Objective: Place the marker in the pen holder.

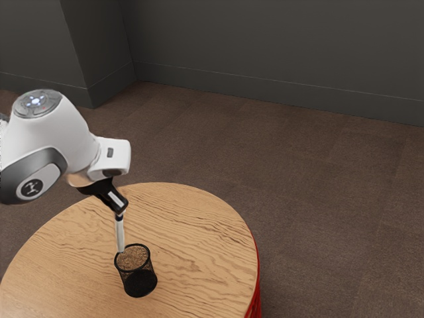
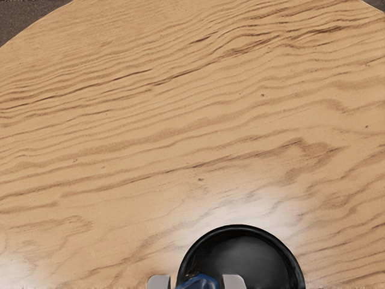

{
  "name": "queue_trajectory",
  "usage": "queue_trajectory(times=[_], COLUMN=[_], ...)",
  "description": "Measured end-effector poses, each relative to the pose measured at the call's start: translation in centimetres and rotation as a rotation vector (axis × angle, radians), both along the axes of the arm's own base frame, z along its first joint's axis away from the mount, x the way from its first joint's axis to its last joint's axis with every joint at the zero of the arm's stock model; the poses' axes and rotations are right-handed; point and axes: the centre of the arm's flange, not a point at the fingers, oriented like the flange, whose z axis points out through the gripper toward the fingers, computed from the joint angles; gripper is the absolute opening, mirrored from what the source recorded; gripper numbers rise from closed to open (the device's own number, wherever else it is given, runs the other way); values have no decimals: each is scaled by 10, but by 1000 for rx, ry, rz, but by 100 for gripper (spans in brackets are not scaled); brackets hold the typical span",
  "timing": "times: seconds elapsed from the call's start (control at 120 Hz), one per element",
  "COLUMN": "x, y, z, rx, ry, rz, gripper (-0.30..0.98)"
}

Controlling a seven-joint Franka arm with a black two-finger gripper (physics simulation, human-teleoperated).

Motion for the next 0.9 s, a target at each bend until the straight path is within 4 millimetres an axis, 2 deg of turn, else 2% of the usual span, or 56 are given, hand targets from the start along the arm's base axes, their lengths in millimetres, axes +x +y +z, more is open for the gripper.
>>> queue_trajectory(times=[0.142,0.433,0.55,0.6,0.65,0.683,0.7,0.775,0.817,0.858,0.9], x=[-7,-10,-11,-9,0,12,20,75,97,111,118], y=[-15,-16,-16,-15,-5,4,7,9,10,12,19], z=[-1,-23,-28,-23,-4,20,36,150,206,240,253], rx=[13,1,-11,-17,-32,-57,-68,-99,-104,-98,-80], ry=[0,50,58,48,12,-22,-40,-132,-164,-163,-137], rz=[3,63,85,96,132,162,174,204,218,235,255], gripper=[0,0,26,35,42,46,47,54,56,59,60])
